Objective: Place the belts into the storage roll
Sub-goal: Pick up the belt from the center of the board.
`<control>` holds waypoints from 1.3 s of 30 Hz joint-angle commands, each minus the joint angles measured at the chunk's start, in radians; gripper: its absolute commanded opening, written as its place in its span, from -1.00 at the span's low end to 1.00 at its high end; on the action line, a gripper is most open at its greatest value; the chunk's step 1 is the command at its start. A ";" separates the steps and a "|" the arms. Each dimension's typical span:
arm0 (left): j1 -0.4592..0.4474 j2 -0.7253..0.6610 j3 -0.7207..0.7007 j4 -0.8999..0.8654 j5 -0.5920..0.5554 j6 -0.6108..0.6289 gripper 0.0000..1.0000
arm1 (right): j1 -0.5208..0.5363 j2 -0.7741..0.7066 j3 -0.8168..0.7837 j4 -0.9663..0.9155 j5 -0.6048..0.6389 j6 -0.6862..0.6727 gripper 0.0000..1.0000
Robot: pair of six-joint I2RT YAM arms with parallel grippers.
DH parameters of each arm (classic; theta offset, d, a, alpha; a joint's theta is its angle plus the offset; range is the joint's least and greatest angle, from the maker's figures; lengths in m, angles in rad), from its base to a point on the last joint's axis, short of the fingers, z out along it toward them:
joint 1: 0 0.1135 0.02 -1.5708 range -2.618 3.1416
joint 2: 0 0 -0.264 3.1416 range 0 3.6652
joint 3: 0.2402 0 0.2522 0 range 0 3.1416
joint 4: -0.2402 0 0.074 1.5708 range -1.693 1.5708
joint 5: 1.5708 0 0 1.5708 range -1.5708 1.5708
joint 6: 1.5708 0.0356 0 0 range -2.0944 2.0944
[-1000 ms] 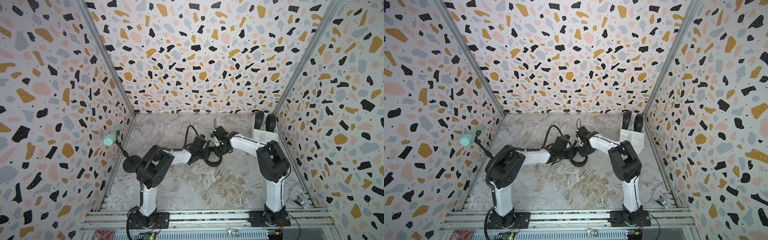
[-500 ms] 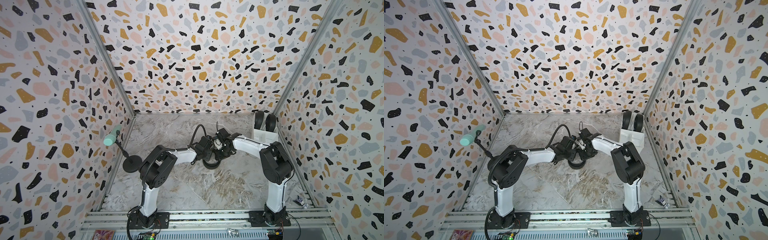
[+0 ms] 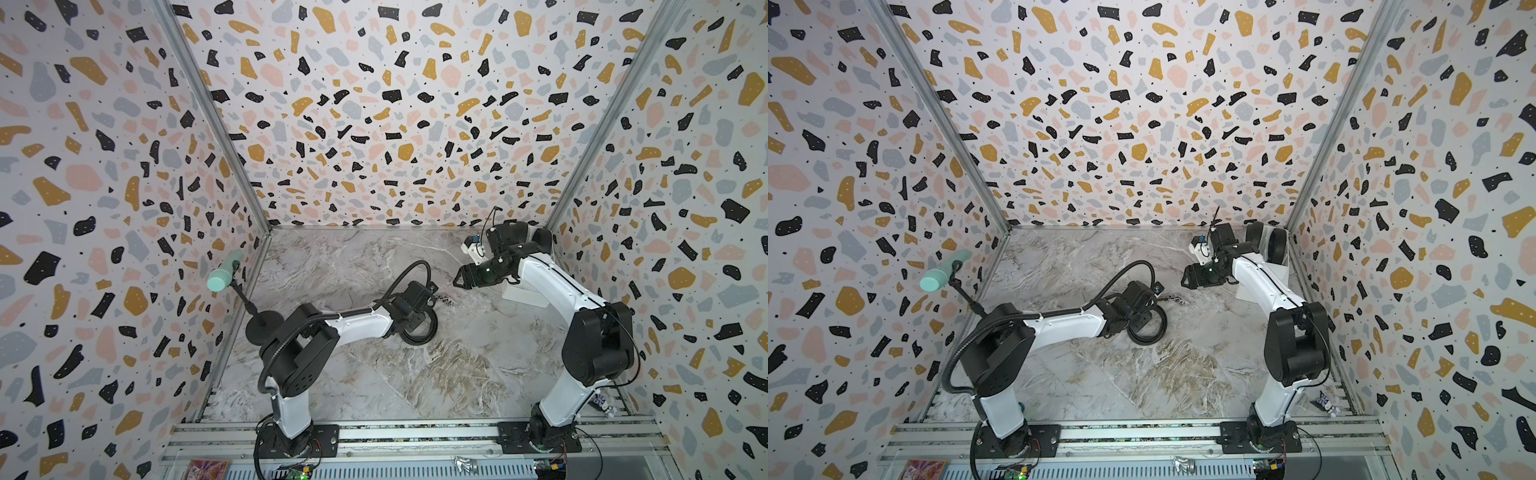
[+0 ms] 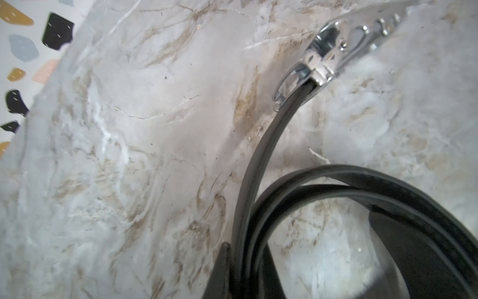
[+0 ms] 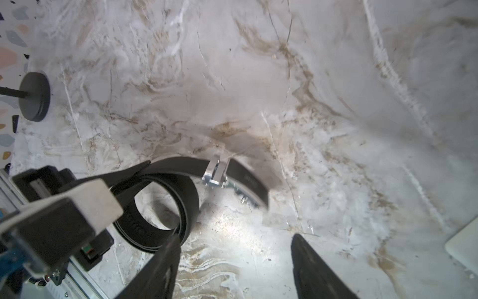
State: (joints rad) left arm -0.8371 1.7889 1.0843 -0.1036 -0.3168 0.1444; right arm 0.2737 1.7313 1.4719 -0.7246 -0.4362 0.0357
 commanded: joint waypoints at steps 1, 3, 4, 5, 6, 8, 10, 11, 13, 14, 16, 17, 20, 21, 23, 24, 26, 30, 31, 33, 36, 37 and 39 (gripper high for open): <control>-0.023 -0.077 -0.046 0.100 -0.056 0.125 -1.00 | 0.030 0.041 0.070 0.041 -0.075 -0.049 0.42; -0.027 -0.102 -0.066 0.117 -0.066 0.152 -1.00 | 0.067 0.088 0.102 0.075 -0.092 -0.080 0.43; -0.028 -0.116 -0.076 0.127 -0.075 0.168 -1.00 | 0.090 0.118 0.118 0.084 -0.113 -0.101 0.43; -0.029 -0.132 -0.088 0.137 -0.086 0.183 -1.00 | 0.106 0.144 0.124 0.100 -0.156 -0.117 0.43; -0.030 -0.151 -0.100 0.148 -0.095 0.194 -1.00 | 0.114 0.159 0.116 0.122 -0.200 -0.119 0.43; -0.030 -0.204 -0.137 0.183 -0.112 0.228 -1.00 | 0.117 0.174 0.063 0.192 -0.310 -0.111 0.43; -0.029 -0.256 -0.177 0.217 -0.119 0.256 -1.00 | 0.118 0.159 -0.011 0.264 -0.387 -0.105 0.42; -0.028 -0.284 -0.198 0.233 -0.126 0.272 -1.00 | 0.116 0.146 -0.055 0.302 -0.423 -0.101 0.42; -0.029 -0.328 -0.233 0.260 -0.133 0.298 -1.00 | 0.116 0.116 -0.123 0.355 -0.479 -0.097 0.41; -0.028 -0.345 -0.250 0.271 -0.136 0.311 -1.00 | 0.117 0.098 -0.159 0.381 -0.498 -0.094 0.40; -0.029 -0.372 -0.273 0.288 -0.127 0.332 -1.00 | 0.123 0.056 -0.220 0.429 -0.533 -0.104 0.40; -0.028 -0.383 -0.283 0.296 -0.118 0.340 -1.00 | 0.128 0.039 -0.244 0.444 -0.534 -0.113 0.40; -0.028 -0.411 -0.303 0.310 -0.062 0.362 -1.00 | 0.152 0.001 -0.280 0.456 -0.516 -0.163 0.41; -0.028 -0.420 -0.306 0.311 -0.043 0.369 -1.00 | 0.158 -0.010 -0.290 0.463 -0.515 -0.178 0.41; -0.028 -0.435 -0.311 0.311 -0.014 0.379 -1.00 | 0.166 -0.019 -0.293 0.462 -0.500 -0.202 0.42; -0.028 -0.442 -0.313 0.311 -0.010 0.385 -1.00 | 0.167 -0.021 -0.291 0.459 -0.501 -0.215 0.42; -0.028 -0.458 -0.314 0.304 -0.004 0.394 -1.00 | 0.167 -0.031 -0.295 0.465 -0.522 -0.238 0.43; -0.028 -0.504 -0.313 0.293 0.015 0.423 -1.00 | 0.187 -0.047 -0.301 0.462 -0.553 -0.303 0.48; -0.028 -0.516 -0.310 0.287 0.025 0.429 -1.00 | 0.196 -0.047 -0.297 0.448 -0.556 -0.334 0.49; -0.028 -0.535 -0.309 0.285 0.036 0.445 -1.00 | 0.207 -0.053 -0.292 0.425 -0.592 -0.389 0.50; -0.028 -0.554 -0.308 0.279 0.045 0.461 -1.00 | 0.216 -0.051 -0.278 0.386 -0.663 -0.446 0.50; -0.028 -0.562 -0.307 0.275 0.050 0.464 -1.00 | 0.220 -0.045 -0.273 0.369 -0.677 -0.465 0.51; -0.028 -0.572 -0.310 0.279 0.056 0.468 -1.00 | 0.230 -0.029 -0.263 0.340 -0.704 -0.491 0.51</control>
State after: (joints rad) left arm -0.8650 1.2537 0.7635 0.0803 -0.2871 0.5980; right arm 0.4889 1.7180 1.1782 -0.3088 -1.0649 -0.3622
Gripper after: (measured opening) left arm 0.108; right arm 0.757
